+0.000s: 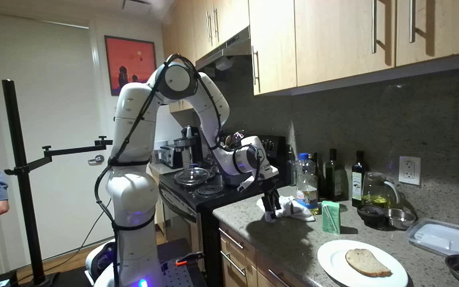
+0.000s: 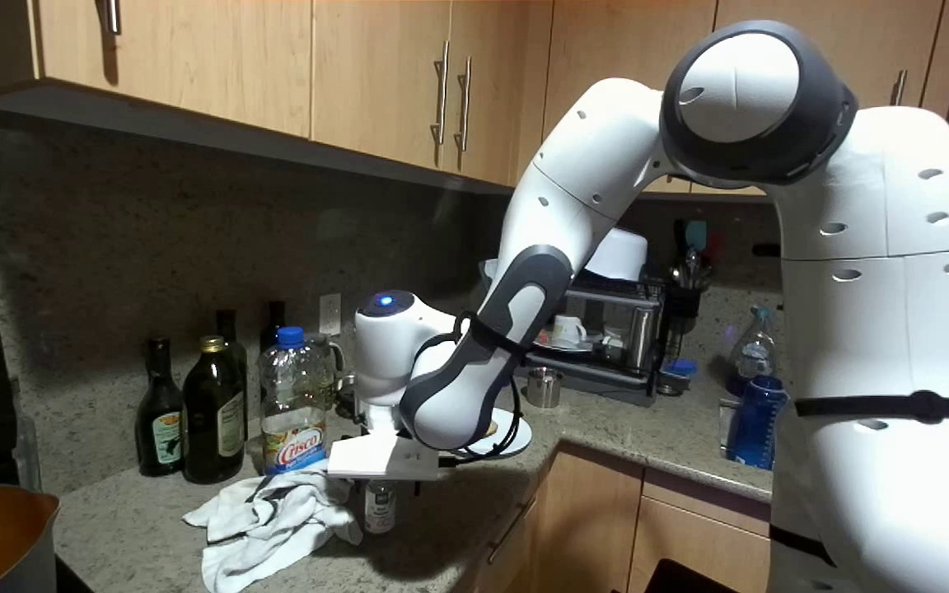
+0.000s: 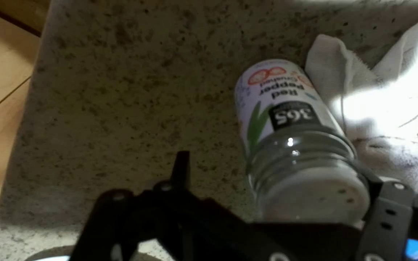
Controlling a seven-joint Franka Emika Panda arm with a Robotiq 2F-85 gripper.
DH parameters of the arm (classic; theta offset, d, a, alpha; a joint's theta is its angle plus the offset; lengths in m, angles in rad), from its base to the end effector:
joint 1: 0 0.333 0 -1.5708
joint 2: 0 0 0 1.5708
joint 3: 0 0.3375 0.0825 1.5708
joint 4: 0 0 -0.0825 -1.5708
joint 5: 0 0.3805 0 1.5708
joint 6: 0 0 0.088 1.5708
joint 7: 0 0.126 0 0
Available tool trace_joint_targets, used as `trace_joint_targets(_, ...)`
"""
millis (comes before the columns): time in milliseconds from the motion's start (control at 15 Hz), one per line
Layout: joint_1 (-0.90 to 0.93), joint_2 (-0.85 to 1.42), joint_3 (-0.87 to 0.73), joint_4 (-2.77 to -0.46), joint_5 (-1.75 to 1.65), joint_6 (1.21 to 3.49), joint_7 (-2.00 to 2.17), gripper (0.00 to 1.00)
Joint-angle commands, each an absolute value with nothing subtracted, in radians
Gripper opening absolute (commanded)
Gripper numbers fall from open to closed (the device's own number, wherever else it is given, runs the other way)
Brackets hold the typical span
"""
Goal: Pour contents from the bottle onto the bread
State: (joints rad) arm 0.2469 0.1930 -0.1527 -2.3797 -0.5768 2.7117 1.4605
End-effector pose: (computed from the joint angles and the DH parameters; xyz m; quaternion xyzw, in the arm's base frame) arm 0.5175 0.0632 0.2580 0.8988 -0.4068 0.1512 0.0621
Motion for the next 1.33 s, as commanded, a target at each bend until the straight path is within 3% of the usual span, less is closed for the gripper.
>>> trace_joint_targets(0,0.279,0.193,-0.164,-2.382,-0.67,2.706,1.589,1.0)
trace_joint_targets(600,0.312,0.13,-0.168,-2.384,-0.856,2.667,1.762,1.0)
trace_joint_targets(867,0.353,0.145,-0.155,-2.338,-0.973,2.501,1.947,1.0)
trace_joint_targets(933,0.292,0.151,-0.075,-2.328,-0.988,2.444,1.972,1.0)
trace_joint_targets(1267,0.242,0.158,0.018,-2.327,-0.967,2.373,1.953,1.0)
